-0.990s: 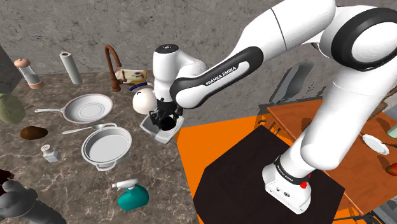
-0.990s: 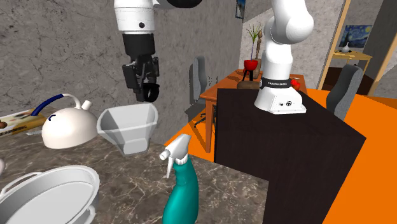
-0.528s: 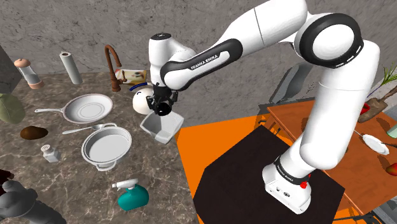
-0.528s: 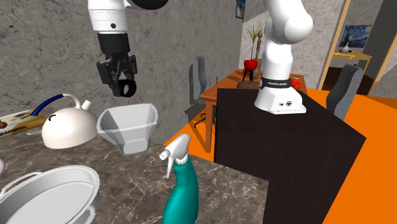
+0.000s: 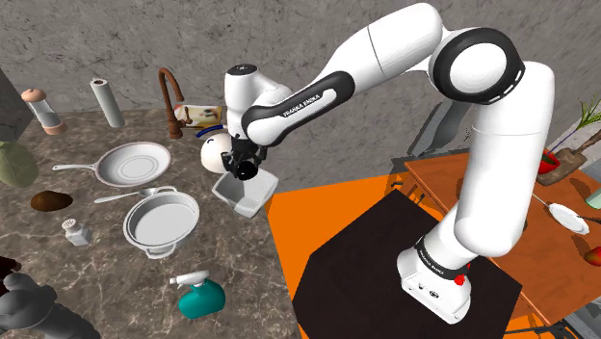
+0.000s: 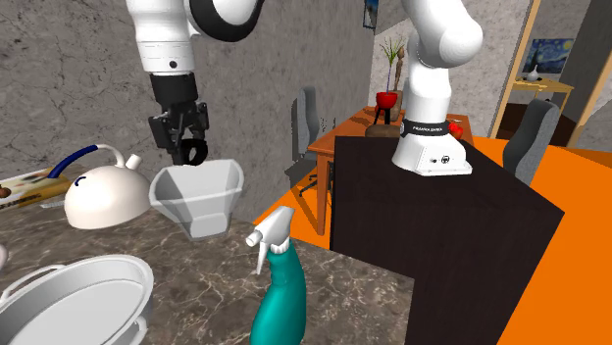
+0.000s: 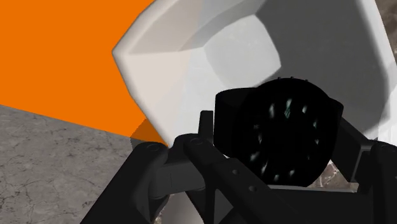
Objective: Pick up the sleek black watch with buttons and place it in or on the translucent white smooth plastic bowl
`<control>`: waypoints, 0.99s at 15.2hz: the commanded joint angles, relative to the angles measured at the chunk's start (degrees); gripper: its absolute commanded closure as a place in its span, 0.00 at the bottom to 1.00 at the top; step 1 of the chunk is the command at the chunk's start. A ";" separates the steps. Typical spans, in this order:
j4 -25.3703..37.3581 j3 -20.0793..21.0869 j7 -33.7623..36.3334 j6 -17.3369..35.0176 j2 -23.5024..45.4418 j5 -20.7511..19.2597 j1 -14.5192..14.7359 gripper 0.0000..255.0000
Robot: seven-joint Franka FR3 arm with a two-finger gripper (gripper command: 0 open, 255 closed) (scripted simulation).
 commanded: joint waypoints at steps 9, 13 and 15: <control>-0.49 -1.11 1.14 3.35 3.05 -1.72 0.81 1.00; -0.49 -1.11 1.14 3.35 3.05 -1.72 0.81 0.00; -0.49 -1.11 1.14 3.34 3.05 -1.72 0.81 0.00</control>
